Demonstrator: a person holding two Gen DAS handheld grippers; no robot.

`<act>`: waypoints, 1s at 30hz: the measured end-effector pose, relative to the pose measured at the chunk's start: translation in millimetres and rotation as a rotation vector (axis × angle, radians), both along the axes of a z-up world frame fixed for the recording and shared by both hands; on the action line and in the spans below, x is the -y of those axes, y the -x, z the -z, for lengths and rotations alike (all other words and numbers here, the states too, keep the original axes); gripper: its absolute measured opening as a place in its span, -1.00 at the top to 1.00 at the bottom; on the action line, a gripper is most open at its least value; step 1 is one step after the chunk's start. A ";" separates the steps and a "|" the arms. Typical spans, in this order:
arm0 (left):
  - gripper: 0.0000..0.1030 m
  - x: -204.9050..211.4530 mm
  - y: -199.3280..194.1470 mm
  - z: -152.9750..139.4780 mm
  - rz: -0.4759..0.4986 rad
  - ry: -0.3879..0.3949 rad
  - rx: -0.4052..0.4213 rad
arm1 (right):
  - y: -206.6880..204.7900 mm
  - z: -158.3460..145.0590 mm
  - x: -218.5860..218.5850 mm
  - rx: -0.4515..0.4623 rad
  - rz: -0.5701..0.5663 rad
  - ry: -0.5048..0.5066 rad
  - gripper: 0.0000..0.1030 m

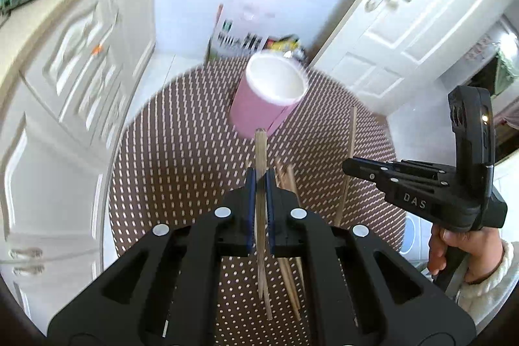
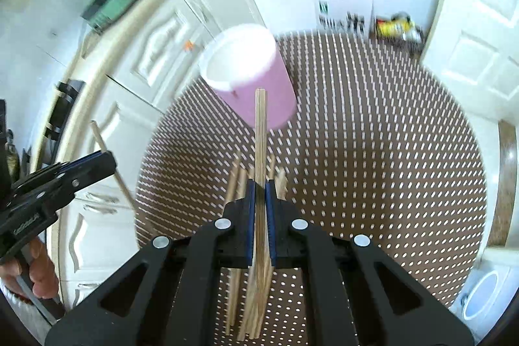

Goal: Organize utensils

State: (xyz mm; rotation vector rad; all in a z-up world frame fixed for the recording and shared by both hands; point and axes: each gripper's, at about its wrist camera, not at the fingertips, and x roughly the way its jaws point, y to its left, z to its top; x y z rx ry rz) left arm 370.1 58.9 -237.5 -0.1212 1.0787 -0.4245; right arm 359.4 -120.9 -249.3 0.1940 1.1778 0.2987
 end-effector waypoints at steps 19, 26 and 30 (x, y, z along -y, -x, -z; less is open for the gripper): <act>0.88 -0.2 -17.0 -106.1 -0.119 0.140 0.348 | 4.8 -143.2 13.4 0.491 0.022 0.019 0.90; 0.88 9.9 -42.8 -110.4 -0.182 0.134 0.418 | -18.7 -146.1 7.4 0.594 0.037 0.036 0.90; 0.87 18.8 -59.7 -100.5 -0.199 0.107 0.406 | -32.1 -136.2 7.6 0.591 0.041 0.046 0.90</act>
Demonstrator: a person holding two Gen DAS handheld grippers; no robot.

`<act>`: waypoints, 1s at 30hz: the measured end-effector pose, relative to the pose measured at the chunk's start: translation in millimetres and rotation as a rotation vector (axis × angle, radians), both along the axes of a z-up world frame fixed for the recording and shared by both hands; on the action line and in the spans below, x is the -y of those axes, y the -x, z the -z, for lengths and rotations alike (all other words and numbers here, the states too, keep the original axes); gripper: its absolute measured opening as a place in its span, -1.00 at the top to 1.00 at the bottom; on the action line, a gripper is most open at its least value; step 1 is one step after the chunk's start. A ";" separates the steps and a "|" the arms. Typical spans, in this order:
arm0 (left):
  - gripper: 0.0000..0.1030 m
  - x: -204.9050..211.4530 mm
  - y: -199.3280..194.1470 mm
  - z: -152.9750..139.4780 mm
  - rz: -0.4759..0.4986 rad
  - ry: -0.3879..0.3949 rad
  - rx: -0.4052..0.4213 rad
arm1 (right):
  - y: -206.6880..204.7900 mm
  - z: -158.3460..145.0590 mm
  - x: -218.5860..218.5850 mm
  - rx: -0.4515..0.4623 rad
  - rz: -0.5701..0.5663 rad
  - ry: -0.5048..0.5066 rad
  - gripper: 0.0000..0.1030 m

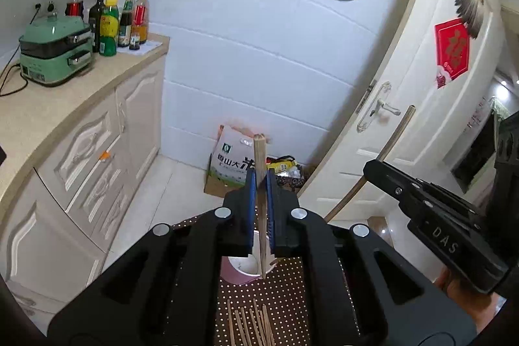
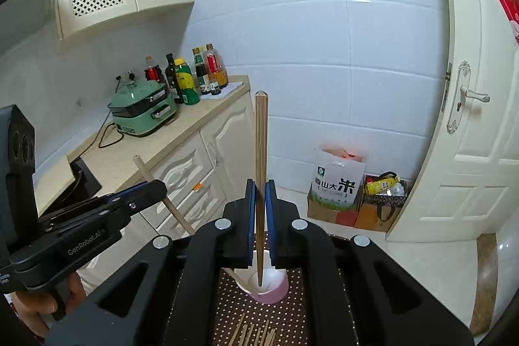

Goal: Organize utensils

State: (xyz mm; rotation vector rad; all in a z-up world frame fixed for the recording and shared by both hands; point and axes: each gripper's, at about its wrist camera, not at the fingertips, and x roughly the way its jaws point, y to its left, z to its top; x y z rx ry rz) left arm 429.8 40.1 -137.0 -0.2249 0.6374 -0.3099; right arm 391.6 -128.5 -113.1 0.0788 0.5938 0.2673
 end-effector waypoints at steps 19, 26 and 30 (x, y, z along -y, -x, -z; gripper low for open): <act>0.87 8.0 -9.6 13.7 -0.024 -0.034 -0.006 | -14.1 25.0 2.4 -0.068 0.003 -0.042 0.90; 0.87 5.1 -10.1 47.8 -0.018 -0.064 -0.112 | -11.7 47.2 3.1 -0.142 0.010 -0.041 0.90; 0.87 5.2 -9.4 59.8 -0.009 -0.072 -0.156 | -10.3 59.5 1.2 -0.183 0.011 -0.033 0.90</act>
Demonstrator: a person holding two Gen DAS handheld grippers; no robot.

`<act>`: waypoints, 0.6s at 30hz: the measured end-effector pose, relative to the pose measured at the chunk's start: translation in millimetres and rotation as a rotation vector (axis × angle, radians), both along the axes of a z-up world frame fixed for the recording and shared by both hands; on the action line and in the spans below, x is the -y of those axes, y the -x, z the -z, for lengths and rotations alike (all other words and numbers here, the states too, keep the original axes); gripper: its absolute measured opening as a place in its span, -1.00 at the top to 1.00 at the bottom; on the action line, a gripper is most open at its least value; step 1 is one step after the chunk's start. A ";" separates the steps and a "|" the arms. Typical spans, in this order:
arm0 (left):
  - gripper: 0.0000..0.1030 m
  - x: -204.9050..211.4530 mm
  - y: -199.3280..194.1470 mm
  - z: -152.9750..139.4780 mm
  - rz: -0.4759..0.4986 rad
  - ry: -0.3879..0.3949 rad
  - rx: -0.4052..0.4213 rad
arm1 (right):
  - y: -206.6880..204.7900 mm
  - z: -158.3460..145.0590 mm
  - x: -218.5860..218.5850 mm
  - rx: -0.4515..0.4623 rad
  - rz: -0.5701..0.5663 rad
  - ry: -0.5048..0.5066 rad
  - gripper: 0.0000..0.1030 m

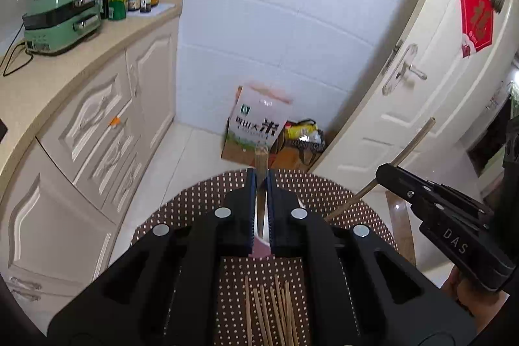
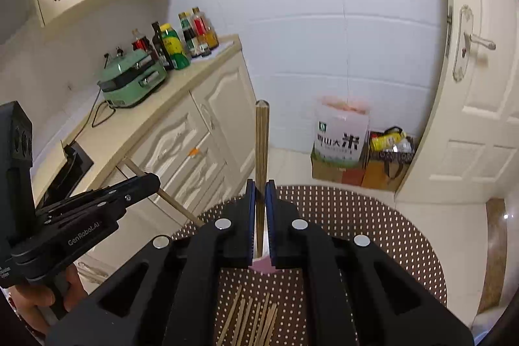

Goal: Organize utensils
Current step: 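Lower the stick into the pink cup and open the right gripper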

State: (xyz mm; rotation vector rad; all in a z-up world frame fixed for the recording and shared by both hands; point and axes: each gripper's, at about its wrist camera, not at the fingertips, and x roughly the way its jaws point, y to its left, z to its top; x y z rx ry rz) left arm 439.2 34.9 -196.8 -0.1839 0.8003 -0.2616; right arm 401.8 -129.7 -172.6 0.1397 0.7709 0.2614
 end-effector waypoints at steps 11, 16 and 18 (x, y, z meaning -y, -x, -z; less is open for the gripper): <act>0.81 6.8 3.5 13.4 0.037 -0.029 -0.076 | 3.7 25.1 -6.9 -0.092 -0.007 0.023 0.88; -0.09 7.0 9.6 14.6 0.039 -0.034 -0.079 | 4.9 27.3 -6.0 -0.113 0.001 0.022 0.84; -0.09 7.2 11.6 13.9 0.046 -0.037 -0.080 | 6.9 26.0 -5.7 -0.111 0.000 0.021 0.84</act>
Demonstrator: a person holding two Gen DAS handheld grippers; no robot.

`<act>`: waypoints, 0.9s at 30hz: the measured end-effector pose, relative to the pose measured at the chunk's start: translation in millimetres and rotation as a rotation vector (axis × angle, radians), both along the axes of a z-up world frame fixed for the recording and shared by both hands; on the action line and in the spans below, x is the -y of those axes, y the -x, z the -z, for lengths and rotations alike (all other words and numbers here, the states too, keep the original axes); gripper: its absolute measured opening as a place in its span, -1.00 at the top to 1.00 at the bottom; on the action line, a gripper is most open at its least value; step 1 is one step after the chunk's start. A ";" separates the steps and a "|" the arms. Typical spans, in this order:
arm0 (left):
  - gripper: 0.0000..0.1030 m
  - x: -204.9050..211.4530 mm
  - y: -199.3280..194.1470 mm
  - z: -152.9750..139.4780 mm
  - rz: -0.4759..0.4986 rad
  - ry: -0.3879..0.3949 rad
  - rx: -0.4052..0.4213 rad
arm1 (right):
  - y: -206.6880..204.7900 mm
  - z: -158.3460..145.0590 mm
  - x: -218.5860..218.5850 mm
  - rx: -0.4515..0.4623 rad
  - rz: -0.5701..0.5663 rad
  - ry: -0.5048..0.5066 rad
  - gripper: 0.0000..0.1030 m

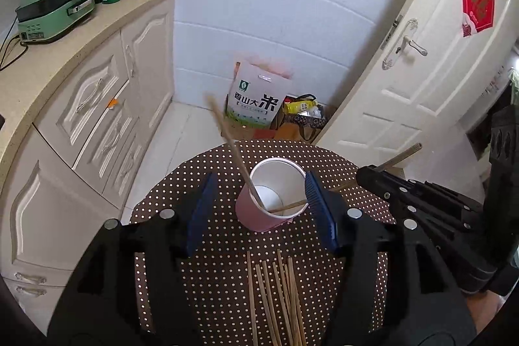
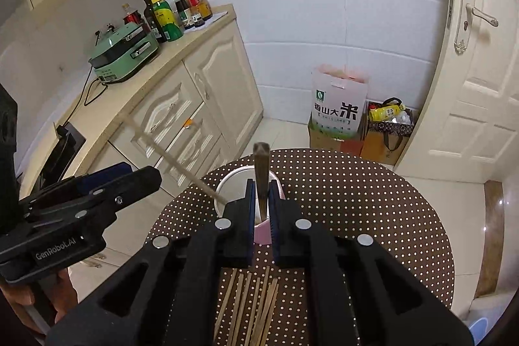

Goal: Organize utensils
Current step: 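Lower the stick into the pink cup and open the right gripper, then move the open right gripper back over the remaining sticks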

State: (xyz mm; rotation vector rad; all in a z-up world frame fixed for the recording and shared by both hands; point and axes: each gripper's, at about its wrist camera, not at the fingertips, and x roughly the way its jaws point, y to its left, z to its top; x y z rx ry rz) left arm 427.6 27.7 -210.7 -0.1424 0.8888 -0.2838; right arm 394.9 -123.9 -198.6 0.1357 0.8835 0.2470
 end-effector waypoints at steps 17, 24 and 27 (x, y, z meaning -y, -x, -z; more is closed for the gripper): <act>-0.18 -18.1 25.5 17.5 -0.027 -0.013 -0.055 | 32.7 -15.6 19.0 0.018 0.044 -0.041 0.44; -0.18 -23.2 40.1 47.2 -0.017 -0.029 -0.134 | 60.1 -8.4 33.9 -0.001 0.078 -0.059 0.41; -0.18 -21.8 47.1 67.2 -0.012 -0.040 -0.186 | 70.2 1.1 39.7 -0.027 0.091 -0.058 0.41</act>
